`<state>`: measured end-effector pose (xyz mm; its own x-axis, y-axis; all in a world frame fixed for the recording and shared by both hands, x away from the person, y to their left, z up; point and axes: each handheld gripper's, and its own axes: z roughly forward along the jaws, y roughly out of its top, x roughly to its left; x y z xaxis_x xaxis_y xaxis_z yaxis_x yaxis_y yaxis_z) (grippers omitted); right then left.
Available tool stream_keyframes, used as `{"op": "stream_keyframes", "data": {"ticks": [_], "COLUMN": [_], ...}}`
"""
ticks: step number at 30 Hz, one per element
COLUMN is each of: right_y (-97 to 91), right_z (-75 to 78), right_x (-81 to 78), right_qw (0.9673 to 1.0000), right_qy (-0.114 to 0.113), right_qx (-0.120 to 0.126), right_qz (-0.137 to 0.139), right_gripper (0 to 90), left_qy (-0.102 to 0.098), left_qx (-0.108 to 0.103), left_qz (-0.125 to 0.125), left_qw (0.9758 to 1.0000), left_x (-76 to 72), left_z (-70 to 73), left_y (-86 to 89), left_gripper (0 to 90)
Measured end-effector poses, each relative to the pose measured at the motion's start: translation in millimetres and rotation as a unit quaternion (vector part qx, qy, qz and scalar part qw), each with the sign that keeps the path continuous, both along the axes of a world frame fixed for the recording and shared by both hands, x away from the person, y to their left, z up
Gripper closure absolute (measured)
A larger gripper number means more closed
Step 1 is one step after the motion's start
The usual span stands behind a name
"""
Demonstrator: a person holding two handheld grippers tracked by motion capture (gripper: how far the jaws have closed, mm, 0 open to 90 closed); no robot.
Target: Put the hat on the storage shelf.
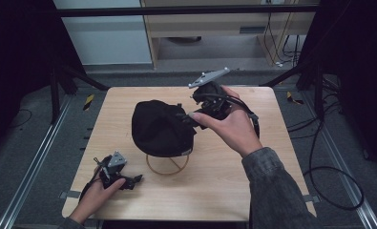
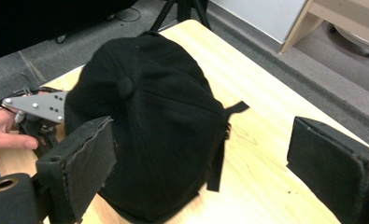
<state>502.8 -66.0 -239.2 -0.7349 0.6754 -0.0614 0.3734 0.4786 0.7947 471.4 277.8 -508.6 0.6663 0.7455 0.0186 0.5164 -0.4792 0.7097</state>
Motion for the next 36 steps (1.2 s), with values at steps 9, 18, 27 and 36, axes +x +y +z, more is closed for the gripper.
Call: {"op": "stream_keyframes", "data": {"ticks": [9, 18, 27, 36], "right_y": [-24.6, -54.5, -79.8, -99.4], "right_z": [-10.0, -39.6, -85.6, -138.7], "right_x": [-3.2, -9.5, -17.4, -23.5], "right_qw": [0.9999, 0.9989, 0.9978, 0.9958], "right_qy": [-0.001, -0.001, 0.016, 0.030], "right_qx": [-0.005, -0.024, -0.025, -0.008], "right_qz": [-0.014, -0.040, -0.059, -0.086], "right_gripper": [6.9, 11.0, 12.2, 12.6], "left_qy": [0.000, 0.000, 0.001, 0.001], "left_qx": [0.000, 0.000, 0.001, 0.001], "left_qz": [-0.001, -0.001, -0.001, -0.001], "left_qw": [1.0000, 1.0000, 1.0000, 1.0000], "left_x": [0.0, 0.0, -0.3, -0.5], "left_z": [-0.1, -0.1, 0.0, 0.0], "left_y": [0.0, 0.0, 0.2, 0.2], "left_gripper": [0.0, 0.0, 0.0, 0.0]}}
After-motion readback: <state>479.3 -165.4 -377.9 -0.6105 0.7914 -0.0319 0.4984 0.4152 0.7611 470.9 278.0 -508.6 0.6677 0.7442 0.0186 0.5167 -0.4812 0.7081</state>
